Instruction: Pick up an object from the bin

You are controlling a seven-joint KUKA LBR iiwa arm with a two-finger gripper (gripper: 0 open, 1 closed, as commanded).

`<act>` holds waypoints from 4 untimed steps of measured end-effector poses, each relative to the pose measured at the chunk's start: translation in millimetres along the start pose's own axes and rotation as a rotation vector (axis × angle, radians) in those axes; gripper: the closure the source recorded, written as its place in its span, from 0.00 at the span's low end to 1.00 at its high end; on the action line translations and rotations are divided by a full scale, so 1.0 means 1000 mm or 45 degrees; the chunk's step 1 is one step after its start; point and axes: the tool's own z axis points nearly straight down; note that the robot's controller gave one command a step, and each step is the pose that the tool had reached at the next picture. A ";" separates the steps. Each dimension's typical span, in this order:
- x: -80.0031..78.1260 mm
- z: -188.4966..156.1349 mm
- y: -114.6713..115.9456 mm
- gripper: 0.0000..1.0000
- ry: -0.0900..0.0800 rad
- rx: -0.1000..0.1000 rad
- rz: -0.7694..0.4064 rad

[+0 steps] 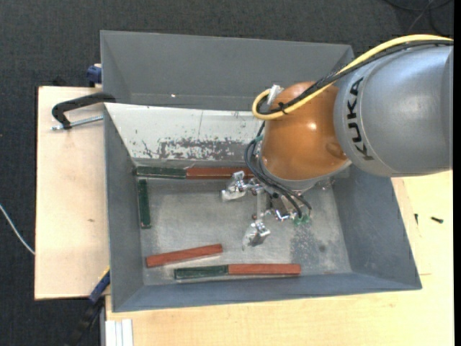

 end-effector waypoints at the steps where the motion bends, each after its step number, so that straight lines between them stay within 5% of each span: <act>1: 0.010 0.003 0.027 0.00 0.012 0.008 -0.051; 2: 0.005 0.059 0.048 1.00 0.020 0.006 -0.168; 3: 0.005 0.059 0.048 1.00 0.020 0.006 -0.168; 4: 0.015 0.023 0.036 1.00 0.006 0.003 -0.070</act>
Offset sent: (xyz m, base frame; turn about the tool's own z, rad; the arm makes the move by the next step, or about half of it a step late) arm -0.0217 0.0438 -0.0701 -0.1327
